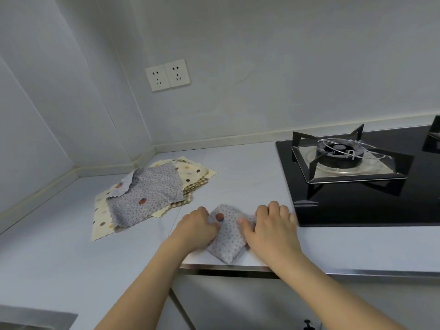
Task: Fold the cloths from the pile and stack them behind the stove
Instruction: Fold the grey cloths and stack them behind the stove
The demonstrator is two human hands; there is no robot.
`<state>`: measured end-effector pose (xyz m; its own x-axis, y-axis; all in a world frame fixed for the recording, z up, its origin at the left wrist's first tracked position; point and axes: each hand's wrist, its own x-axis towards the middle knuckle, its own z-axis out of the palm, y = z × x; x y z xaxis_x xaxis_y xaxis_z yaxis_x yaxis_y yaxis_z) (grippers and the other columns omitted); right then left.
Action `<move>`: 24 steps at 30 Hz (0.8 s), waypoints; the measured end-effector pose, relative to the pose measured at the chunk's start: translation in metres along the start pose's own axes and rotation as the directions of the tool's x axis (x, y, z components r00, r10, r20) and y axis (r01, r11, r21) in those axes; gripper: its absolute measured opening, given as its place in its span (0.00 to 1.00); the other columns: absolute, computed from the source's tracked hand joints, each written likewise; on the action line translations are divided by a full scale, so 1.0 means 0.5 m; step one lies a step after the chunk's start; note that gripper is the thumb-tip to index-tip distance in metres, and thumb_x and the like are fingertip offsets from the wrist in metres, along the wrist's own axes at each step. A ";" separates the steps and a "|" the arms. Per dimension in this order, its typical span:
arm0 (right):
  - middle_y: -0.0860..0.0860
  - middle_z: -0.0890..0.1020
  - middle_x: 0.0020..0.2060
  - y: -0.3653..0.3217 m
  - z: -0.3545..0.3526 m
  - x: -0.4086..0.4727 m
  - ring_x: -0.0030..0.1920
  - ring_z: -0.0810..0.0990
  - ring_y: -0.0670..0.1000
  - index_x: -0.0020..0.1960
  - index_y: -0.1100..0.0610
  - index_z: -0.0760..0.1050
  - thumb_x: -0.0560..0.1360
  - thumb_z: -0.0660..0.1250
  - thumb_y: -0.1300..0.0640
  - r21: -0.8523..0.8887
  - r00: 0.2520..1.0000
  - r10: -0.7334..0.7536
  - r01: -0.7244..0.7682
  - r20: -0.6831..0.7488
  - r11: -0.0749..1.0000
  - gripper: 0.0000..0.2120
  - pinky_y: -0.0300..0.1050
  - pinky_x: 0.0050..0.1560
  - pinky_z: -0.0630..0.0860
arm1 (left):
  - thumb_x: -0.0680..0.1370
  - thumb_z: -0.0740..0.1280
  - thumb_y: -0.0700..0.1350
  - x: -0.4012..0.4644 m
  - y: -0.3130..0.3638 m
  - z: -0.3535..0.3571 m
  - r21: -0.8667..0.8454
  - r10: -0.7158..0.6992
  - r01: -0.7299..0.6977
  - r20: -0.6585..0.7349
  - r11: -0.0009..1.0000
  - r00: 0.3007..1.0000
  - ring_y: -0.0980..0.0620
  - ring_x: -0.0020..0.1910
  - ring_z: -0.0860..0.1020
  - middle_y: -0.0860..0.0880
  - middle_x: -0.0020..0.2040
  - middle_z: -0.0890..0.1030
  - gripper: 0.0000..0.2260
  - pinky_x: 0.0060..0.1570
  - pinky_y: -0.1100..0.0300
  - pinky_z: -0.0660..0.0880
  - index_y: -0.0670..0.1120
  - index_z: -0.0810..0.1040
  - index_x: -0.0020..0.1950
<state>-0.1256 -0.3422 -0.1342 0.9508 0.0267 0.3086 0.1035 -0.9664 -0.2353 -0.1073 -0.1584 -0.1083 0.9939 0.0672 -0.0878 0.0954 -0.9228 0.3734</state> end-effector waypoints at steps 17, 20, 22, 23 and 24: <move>0.53 0.77 0.58 -0.014 -0.084 0.067 0.54 0.80 0.53 0.63 0.51 0.68 0.79 0.62 0.64 0.897 0.897 0.058 -0.432 0.438 -0.093 0.15 0.45 0.46 0.78 | 0.79 0.65 0.54 -0.038 0.062 -0.054 -0.897 -0.054 0.128 0.116 0.424 0.992 0.45 0.52 0.82 0.46 0.52 0.84 0.11 0.59 0.45 0.76 0.46 0.79 0.49; 0.54 0.78 0.55 -0.023 -0.065 0.130 0.50 0.80 0.53 0.64 0.50 0.67 0.81 0.57 0.65 0.875 0.864 0.155 -0.456 0.479 -0.164 0.15 0.47 0.41 0.77 | 0.81 0.61 0.53 0.022 0.076 -0.045 -0.818 -0.085 -0.089 -0.166 0.569 0.982 0.52 0.46 0.77 0.49 0.46 0.80 0.12 0.45 0.55 0.74 0.47 0.74 0.43; 0.54 0.78 0.55 -0.030 -0.048 0.178 0.49 0.80 0.53 0.64 0.49 0.67 0.81 0.55 0.65 0.869 0.849 0.188 -0.472 0.494 -0.151 0.16 0.46 0.39 0.76 | 0.82 0.59 0.54 0.076 0.072 -0.031 -0.692 -0.071 -0.187 -0.326 0.697 0.943 0.52 0.40 0.73 0.44 0.43 0.77 0.15 0.39 0.57 0.68 0.43 0.70 0.43; 0.54 0.77 0.56 -0.034 -0.043 0.205 0.49 0.79 0.52 0.64 0.48 0.66 0.81 0.54 0.65 0.868 0.845 0.198 -0.483 0.497 -0.118 0.16 0.46 0.38 0.76 | 0.82 0.58 0.54 0.104 0.070 -0.025 -0.646 -0.060 -0.211 -0.371 0.733 0.927 0.51 0.39 0.73 0.42 0.43 0.77 0.16 0.39 0.55 0.69 0.43 0.69 0.43; 0.53 0.77 0.57 -0.037 -0.042 0.232 0.49 0.79 0.51 0.65 0.48 0.66 0.81 0.53 0.65 0.867 0.843 0.207 -0.493 0.497 -0.073 0.18 0.45 0.38 0.75 | 0.82 0.57 0.55 0.129 0.071 -0.022 -0.618 -0.057 -0.219 -0.395 0.755 0.917 0.50 0.39 0.75 0.42 0.43 0.78 0.17 0.40 0.54 0.70 0.43 0.69 0.44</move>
<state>-0.0235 -0.3267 -0.0746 0.9677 -0.0509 -0.2468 -0.2235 0.2792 -0.9339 -0.0393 -0.1827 -0.0907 0.9278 0.2643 0.2632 -0.1112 -0.4774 0.8716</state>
